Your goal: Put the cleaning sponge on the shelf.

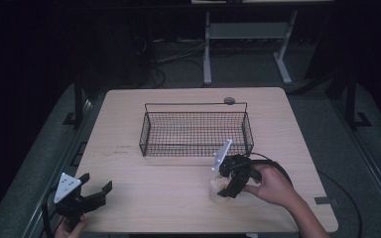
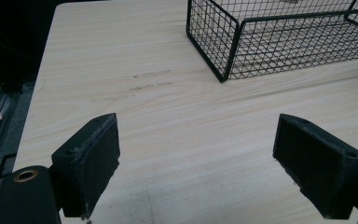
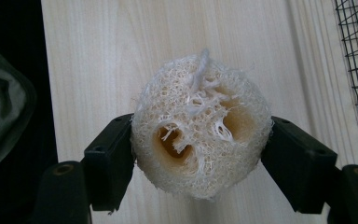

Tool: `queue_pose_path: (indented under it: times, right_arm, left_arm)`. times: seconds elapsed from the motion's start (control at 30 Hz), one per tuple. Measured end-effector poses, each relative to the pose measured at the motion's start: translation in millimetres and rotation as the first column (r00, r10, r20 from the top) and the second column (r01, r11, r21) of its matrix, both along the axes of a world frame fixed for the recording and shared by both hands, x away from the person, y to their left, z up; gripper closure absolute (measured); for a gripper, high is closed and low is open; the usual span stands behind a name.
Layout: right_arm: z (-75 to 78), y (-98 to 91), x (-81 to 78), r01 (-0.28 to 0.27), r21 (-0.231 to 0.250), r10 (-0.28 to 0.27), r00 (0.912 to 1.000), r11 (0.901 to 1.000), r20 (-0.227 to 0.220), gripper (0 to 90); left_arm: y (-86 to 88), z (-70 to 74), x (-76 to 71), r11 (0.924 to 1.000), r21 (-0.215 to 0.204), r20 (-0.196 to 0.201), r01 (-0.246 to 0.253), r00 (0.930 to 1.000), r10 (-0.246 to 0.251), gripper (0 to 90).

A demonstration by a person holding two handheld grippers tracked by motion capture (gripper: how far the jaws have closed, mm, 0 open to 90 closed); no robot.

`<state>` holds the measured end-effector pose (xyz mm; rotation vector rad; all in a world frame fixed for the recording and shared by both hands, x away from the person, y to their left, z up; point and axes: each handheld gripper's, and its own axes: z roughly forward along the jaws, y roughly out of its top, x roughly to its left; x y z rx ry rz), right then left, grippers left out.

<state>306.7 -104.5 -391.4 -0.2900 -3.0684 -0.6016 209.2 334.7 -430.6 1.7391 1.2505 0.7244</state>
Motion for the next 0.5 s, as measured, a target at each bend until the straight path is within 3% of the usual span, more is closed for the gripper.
queue_pose_path:
  times: [0.5]
  right_arm:
    - [16.8, 2.2, 5.8, -0.001, 0.045, 0.001, 1.0, 0.999, -0.001, 27.9]
  left_arm:
    - [0.7, 0.8, -1.4, 1.0, -0.005, 0.003, -0.005, 1.0, 0.005, 13.8]
